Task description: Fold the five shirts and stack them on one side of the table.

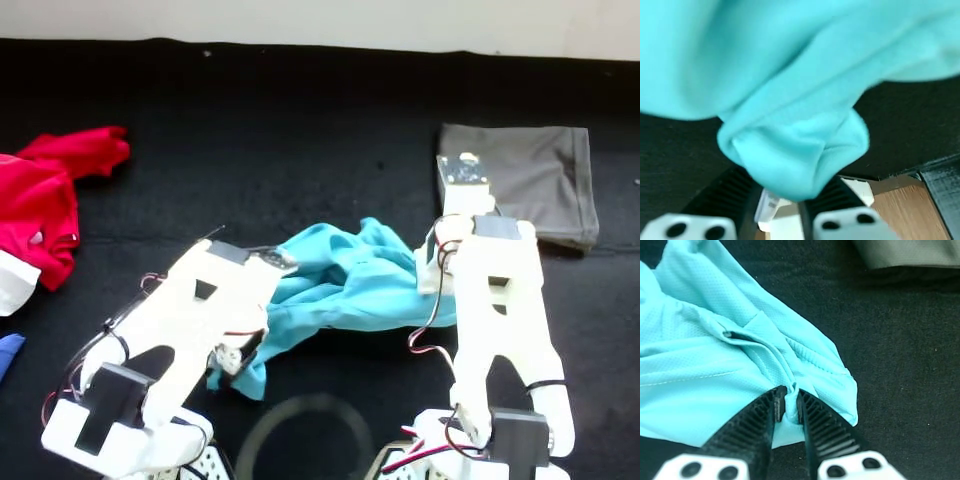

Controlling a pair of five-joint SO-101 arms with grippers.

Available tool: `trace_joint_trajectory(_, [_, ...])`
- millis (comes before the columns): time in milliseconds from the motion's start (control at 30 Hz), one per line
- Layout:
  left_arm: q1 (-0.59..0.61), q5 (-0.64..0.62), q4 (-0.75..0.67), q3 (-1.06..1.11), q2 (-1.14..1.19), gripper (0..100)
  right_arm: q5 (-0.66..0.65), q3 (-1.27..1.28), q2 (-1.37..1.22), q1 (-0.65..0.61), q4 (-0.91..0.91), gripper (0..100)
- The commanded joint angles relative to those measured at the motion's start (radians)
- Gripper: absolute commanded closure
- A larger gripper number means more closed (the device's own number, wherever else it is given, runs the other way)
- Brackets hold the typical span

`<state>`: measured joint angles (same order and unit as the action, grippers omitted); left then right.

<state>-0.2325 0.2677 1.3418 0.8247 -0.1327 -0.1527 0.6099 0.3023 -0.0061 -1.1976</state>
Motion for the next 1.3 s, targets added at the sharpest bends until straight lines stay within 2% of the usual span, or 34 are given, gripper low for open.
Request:
trace_joint_trajectory(0, [0.044,0.048,0.097,-0.110,-0.016,98,0.011,-0.033,0.045,-0.012,0.007,99.3])
trace_joint_trajectory(100, [0.113,0.118,0.235,-0.277,-0.010,98,0.012,-0.079,0.045,-0.008,0.002,99.3])
trace_joint_trajectory(233, [0.223,0.273,0.405,-0.550,-0.007,98,0.071,-0.203,0.045,-0.008,0.002,99.3])
trace_joint_trajectory(367, [0.314,0.365,0.420,-0.739,-0.007,98,0.074,-0.361,0.044,-0.015,0.002,99.3])
trace_joint_trajectory(533, [0.337,0.420,0.420,-0.843,-0.008,98,0.068,-0.519,0.007,-0.015,-0.030,99.3])
trace_joint_trajectory(667, [0.334,0.480,0.423,-0.819,-0.008,98,0.066,-0.567,0.004,-0.019,-0.145,99.3])
trace_joint_trajectory(800, [0.337,0.568,0.422,-0.699,-0.007,98,0.057,-0.513,-0.002,-0.018,-0.194,99.3])
trace_joint_trajectory(900, [0.337,0.614,0.420,-0.616,-0.007,98,0.002,-0.397,0.007,-0.024,-0.197,99.3])
trace_joint_trajectory(1067, [0.337,0.700,0.420,-0.479,-0.007,98,-0.005,-0.176,0.058,-0.022,-0.186,99.3])
trace_joint_trajectory(1267, [0.331,0.709,0.419,-0.337,-0.007,98,-0.118,0.229,0.257,-0.022,-0.016,99.3])
